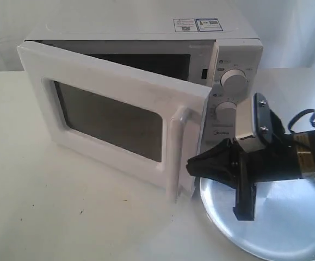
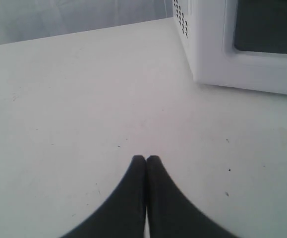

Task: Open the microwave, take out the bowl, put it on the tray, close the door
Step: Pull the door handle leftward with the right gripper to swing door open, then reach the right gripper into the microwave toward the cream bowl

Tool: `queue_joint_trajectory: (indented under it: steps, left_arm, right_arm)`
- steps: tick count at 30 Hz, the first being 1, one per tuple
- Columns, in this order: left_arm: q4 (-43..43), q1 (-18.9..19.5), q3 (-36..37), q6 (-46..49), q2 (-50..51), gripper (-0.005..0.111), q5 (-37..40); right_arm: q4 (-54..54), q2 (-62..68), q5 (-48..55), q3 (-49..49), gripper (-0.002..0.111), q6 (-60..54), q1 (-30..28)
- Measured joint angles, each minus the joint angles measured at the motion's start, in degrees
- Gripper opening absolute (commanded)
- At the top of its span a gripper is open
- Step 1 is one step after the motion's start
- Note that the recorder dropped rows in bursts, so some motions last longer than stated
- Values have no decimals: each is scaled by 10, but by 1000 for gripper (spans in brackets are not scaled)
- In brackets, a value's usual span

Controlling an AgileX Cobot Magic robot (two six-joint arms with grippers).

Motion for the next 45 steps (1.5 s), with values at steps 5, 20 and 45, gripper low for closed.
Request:
queue_joint_trajectory:
  steps: [5, 20, 45]
  left_arm:
    - [0, 0, 0, 0, 0, 0, 0]
    - [0, 0, 0, 0, 0, 0, 0]
    - [0, 0, 0, 0, 0, 0, 0]
  right_arm:
    - [-36, -86, -66, 31, 37, 114, 0]
    - [191, -98, 168, 81, 0, 27, 48]
    - [442, 170, 237, -142, 0, -300, 260]
